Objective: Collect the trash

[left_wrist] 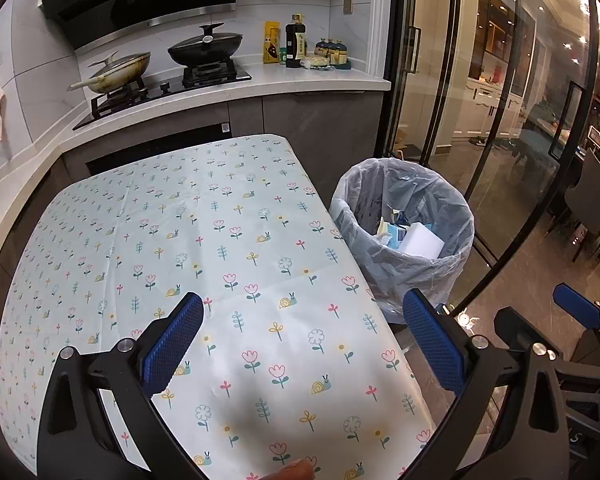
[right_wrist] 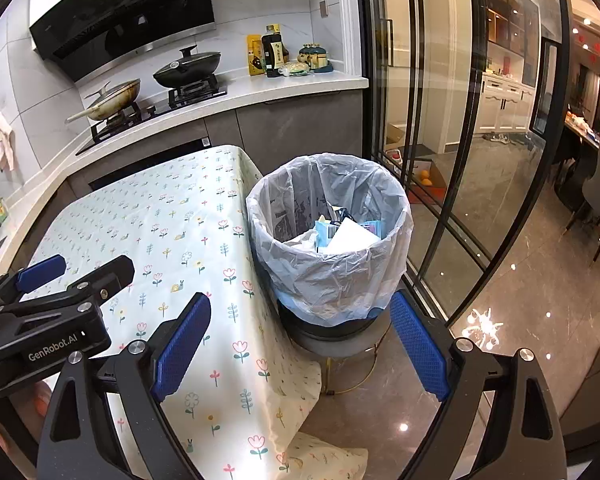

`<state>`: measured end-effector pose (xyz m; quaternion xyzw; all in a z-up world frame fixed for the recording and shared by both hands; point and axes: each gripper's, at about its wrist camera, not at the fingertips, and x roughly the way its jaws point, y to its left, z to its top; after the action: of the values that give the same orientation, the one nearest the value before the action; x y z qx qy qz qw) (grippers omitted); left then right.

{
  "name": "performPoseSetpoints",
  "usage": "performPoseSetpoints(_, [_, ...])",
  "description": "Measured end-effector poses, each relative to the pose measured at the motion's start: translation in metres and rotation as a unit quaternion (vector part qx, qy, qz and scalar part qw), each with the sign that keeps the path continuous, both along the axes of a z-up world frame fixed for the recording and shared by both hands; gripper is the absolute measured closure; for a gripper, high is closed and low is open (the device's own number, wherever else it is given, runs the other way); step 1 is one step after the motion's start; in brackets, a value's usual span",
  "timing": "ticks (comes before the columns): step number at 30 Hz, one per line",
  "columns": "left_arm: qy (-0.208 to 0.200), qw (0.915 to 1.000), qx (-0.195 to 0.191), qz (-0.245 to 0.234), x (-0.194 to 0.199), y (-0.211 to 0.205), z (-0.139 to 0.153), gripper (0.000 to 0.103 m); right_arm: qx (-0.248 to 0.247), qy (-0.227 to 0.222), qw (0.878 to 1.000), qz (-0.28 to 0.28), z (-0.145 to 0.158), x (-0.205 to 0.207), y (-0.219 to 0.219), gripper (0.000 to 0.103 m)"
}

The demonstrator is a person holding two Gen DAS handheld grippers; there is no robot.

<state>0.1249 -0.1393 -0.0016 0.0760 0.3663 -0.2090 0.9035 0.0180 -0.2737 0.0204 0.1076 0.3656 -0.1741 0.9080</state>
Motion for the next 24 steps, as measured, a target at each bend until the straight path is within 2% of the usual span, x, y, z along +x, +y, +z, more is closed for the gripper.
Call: performPoseSetpoints(24, [0.0, 0.9999, 0.003, 0.01, 0.0017, 0.0049, -0.0052, 0.008, 0.0, 0.003, 1.0, 0.0, -0.0067, 0.0011, 0.001, 0.016])
